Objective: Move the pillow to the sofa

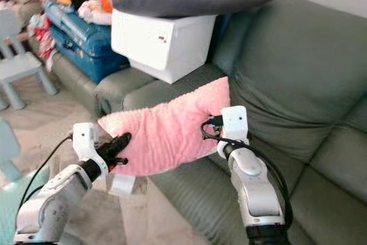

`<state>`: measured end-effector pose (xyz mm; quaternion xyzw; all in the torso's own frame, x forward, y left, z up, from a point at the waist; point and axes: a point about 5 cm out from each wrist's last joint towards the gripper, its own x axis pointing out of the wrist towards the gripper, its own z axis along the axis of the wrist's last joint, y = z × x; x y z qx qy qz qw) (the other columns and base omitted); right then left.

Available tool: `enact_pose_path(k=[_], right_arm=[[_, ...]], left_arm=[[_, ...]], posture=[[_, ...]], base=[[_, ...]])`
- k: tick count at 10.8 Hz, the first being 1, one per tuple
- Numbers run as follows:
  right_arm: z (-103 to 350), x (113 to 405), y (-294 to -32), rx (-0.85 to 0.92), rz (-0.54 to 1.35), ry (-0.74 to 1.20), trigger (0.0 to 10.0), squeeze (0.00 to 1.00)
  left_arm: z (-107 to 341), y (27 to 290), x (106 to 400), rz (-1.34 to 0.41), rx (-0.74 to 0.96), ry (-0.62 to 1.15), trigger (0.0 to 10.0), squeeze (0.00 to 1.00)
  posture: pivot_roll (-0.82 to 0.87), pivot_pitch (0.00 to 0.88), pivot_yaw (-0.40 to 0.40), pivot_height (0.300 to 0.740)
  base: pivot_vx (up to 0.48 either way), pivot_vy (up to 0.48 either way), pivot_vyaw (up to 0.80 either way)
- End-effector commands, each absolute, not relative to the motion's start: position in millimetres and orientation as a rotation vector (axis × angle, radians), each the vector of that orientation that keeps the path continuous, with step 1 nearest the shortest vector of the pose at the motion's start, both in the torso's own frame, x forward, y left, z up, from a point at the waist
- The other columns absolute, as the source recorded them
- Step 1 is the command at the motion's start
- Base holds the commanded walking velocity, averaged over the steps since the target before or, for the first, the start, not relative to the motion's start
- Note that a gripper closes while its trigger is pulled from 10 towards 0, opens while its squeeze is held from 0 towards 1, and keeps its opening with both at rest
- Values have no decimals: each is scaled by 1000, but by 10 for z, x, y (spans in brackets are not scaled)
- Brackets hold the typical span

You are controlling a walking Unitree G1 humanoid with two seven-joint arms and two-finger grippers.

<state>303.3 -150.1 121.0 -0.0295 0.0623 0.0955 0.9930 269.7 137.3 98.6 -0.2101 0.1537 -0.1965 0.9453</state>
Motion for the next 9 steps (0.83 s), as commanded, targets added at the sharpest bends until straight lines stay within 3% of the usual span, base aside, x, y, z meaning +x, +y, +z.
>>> enact_pose_path(k=[1, 9], right_arm=[[1262, 3046, -1552, -69, 173, 107, 10000, 0], [1242, 3031, -1572, -64, 166, 136, 10000, 0]], left_arm=[[1029, 1265, 2703, -452, -428, 306, 10000, 0], [1009, 1333, 2774, -379, -382, 311, 10000, 0]], posture=[[-159, 4, -42, 740], [-169, 18, -45, 740]], base=[[0, 0, -506], [0, 0, -771]])
